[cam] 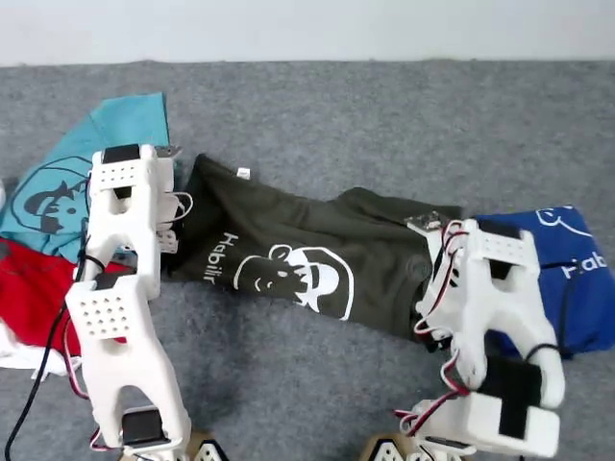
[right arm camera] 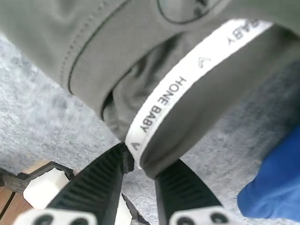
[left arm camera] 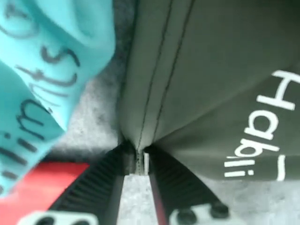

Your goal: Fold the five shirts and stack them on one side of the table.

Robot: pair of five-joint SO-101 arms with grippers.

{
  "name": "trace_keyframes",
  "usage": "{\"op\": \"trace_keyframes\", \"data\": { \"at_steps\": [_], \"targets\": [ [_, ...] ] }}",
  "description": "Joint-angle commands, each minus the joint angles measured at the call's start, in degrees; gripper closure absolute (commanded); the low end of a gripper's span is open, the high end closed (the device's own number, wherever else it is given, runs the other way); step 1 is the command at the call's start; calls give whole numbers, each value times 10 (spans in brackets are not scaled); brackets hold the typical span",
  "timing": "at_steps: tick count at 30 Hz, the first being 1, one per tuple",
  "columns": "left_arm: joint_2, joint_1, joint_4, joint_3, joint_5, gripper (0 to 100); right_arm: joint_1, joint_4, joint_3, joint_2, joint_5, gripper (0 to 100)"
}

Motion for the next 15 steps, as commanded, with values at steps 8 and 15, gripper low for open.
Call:
{"op": "trace_keyframes", "data": {
  "at_steps": [8, 15],
  "targets": [
    [-193, -8, 17, 164, -40, 988, 9, 30, 5, -33, 17, 988],
    [-257, -8, 17, 236, -77, 988, 9, 79, 5, -33, 41, 988]
  ]
}}
